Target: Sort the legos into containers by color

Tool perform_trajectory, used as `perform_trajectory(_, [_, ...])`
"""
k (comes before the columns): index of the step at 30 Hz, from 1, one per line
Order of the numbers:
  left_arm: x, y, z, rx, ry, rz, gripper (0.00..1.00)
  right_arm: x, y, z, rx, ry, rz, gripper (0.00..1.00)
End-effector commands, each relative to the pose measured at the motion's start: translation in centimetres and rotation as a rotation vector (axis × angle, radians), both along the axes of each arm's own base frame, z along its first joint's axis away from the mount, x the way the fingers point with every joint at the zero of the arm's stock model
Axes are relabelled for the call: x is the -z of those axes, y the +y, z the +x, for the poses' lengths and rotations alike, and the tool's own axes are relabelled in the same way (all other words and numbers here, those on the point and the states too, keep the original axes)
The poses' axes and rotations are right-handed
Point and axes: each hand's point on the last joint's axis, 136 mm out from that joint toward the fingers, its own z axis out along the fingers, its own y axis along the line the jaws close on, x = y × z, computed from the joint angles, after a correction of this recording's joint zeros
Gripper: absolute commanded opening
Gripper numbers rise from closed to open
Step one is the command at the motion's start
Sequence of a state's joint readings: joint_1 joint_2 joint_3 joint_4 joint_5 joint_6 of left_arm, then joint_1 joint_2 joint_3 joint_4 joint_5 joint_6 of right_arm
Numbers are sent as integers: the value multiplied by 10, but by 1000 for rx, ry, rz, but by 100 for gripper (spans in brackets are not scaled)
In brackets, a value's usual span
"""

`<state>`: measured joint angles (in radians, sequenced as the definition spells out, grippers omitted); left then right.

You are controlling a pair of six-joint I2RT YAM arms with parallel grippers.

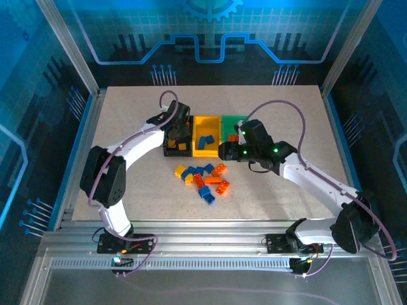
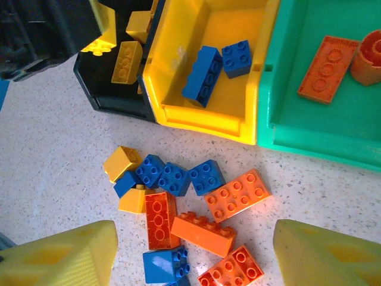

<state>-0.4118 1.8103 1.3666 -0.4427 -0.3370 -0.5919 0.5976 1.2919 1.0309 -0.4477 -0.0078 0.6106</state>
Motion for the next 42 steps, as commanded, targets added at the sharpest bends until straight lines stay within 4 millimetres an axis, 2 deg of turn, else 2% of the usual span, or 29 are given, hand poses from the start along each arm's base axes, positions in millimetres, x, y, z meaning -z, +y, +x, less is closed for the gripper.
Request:
perform_trajectory(1, [-1, 5, 12, -6, 9, 26, 24, 0, -13, -4, 29, 5, 6, 72])
perform_trajectory(5, [14, 0, 15, 0, 46, 25, 38, 4, -14, -10, 15, 29, 18, 73])
perform_trajectory(8, [15, -6, 15, 16, 51, -11, 51, 9, -15, -13, 6, 42, 14, 74])
perform_trajectory(11, [0, -14, 14, 37, 21, -43, 63, 12, -13, -17, -13, 56, 16, 75])
perform_trajectory(14, [-23, -20, 10, 59, -22, -73, 74, 17, -11, -21, -34, 77, 20, 74])
perform_trajectory(19, [-62, -35, -19, 119, -101, -149, 99, 36, -3, -34, -95, 132, 13, 74])
perform_trajectory(22, [-74, -43, -50, 162, -127, -195, 99, 47, 9, -47, -169, 163, 1, 72])
perform_trajectory(25, [-79, -44, -87, 192, -144, -224, 99, 60, 27, -65, -264, 193, -40, 71])
perform_trajectory(26, [-75, -41, -101, 198, -141, -228, 99, 66, 34, -73, -302, 204, -62, 70])
perform_trajectory(29, [-68, -25, -138, 183, -133, -244, 99, 81, 52, -93, -396, 227, -131, 65])
perform_trajectory(34, [-50, 8, -185, 127, -103, -260, 99, 107, 71, -113, -475, 255, -242, 62])
perform_trajectory(38, [-42, 27, -209, 81, -109, -281, 99, 123, 74, -116, -478, 268, -333, 65])
perform_trajectory(42, [-37, 35, -216, 59, -114, -282, 99, 132, 80, -122, -510, 276, -371, 65])
